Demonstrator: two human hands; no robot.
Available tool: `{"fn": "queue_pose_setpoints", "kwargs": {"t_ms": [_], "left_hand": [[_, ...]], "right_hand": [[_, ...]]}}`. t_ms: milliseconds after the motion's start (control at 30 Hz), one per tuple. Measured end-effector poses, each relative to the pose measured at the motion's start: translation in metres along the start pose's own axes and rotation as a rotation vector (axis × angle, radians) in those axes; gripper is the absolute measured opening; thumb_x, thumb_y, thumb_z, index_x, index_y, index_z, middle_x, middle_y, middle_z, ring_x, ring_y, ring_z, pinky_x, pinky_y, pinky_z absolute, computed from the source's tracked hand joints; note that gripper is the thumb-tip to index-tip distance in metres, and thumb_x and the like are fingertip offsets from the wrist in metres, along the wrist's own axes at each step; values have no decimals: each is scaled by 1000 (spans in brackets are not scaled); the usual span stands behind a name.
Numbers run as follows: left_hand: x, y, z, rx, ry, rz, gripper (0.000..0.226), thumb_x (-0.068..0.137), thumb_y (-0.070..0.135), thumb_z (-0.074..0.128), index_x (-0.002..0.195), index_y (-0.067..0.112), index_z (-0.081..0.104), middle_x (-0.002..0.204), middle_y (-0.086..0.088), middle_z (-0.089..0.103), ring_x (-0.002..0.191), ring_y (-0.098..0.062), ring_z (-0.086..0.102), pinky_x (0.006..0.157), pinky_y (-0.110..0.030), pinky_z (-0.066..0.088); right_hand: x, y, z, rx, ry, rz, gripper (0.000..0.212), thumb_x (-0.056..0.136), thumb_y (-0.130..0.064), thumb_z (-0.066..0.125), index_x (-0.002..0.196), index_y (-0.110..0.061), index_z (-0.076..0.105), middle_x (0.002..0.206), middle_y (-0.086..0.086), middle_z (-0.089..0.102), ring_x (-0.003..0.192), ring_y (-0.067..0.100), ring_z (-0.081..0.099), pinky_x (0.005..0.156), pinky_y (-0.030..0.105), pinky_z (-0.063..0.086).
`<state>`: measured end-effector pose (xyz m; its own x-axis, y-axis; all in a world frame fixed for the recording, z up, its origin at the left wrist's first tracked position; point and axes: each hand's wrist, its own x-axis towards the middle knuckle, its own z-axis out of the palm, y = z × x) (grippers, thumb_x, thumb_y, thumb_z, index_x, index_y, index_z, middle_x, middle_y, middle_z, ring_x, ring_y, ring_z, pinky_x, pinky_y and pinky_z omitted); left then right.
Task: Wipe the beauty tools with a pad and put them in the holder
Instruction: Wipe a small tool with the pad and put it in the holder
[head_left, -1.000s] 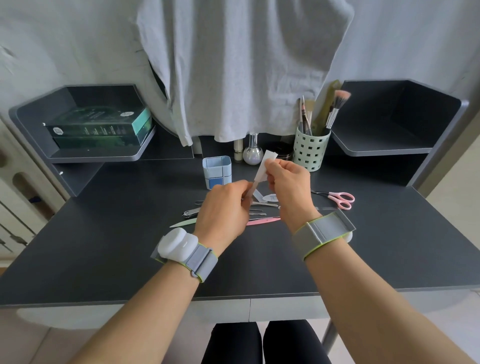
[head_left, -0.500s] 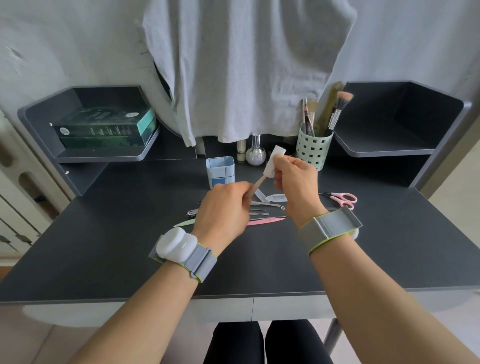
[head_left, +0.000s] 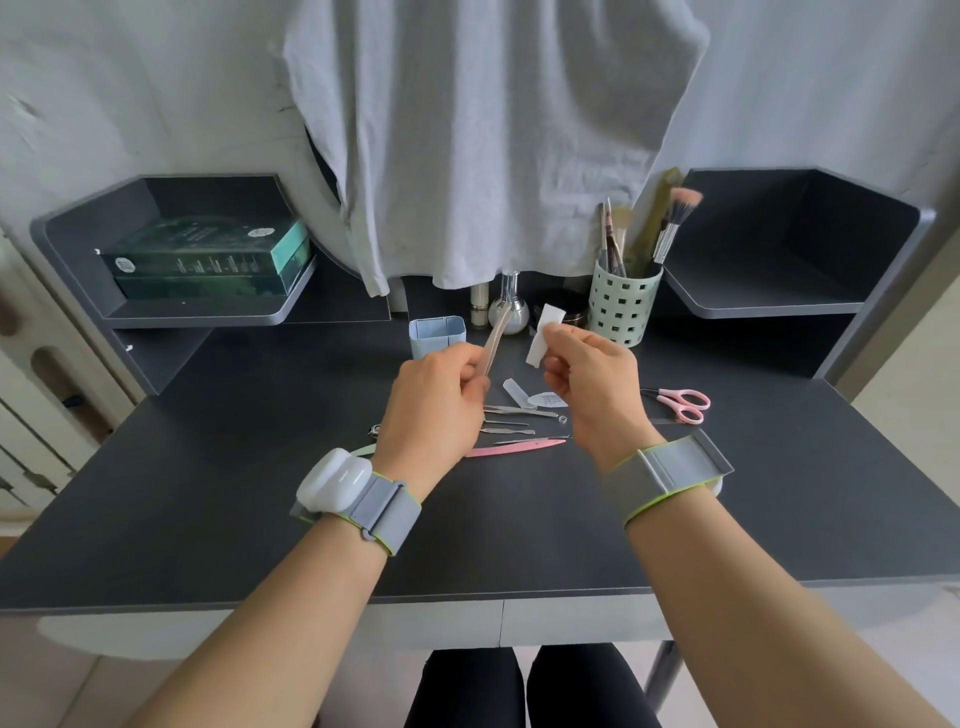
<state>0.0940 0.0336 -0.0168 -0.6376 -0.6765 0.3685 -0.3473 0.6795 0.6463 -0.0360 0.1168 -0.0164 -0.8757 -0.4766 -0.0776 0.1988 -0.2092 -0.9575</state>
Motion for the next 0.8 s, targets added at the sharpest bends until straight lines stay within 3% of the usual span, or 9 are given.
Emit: {"fn": "queue_pose_setpoints", "kwargs": {"t_ms": [233, 467, 600, 800], "left_hand": [[1, 9, -1, -51, 24, 19, 20, 93, 14, 65, 110, 19, 73, 94, 6, 77, 83, -10, 71, 82, -27, 57], [0, 11, 0, -85, 12, 26, 14, 95, 17, 64, 105, 20, 73, 90, 9, 77, 82, -11, 71, 79, -33, 59], [0, 14, 1, -86, 1, 37, 15, 95, 18, 62, 106, 18, 72, 93, 7, 76, 86, -13, 70, 77, -27, 57], [1, 15, 3, -87, -14, 48, 17, 97, 17, 61, 110, 18, 71, 98, 6, 76, 89, -13, 70, 75, -19, 53]], "right_hand": [[-11, 6, 11, -47, -91, -46, 12, 94, -14, 69, 82, -9, 71, 63, 0, 55, 56, 9, 44, 59, 21, 44], [-14, 7, 13, -104, -171, -107, 13, 94, -15, 69, 93, -3, 74, 65, 1, 57, 61, 12, 43, 60, 23, 42], [-13, 4, 14, -150, -185, -129, 12, 95, -17, 68, 93, -7, 75, 71, 6, 62, 64, 14, 48, 60, 24, 44], [-10, 0, 11, -166, -189, -130, 14, 94, -17, 69, 93, -5, 75, 69, 0, 62, 59, 8, 50, 60, 20, 45]]}}
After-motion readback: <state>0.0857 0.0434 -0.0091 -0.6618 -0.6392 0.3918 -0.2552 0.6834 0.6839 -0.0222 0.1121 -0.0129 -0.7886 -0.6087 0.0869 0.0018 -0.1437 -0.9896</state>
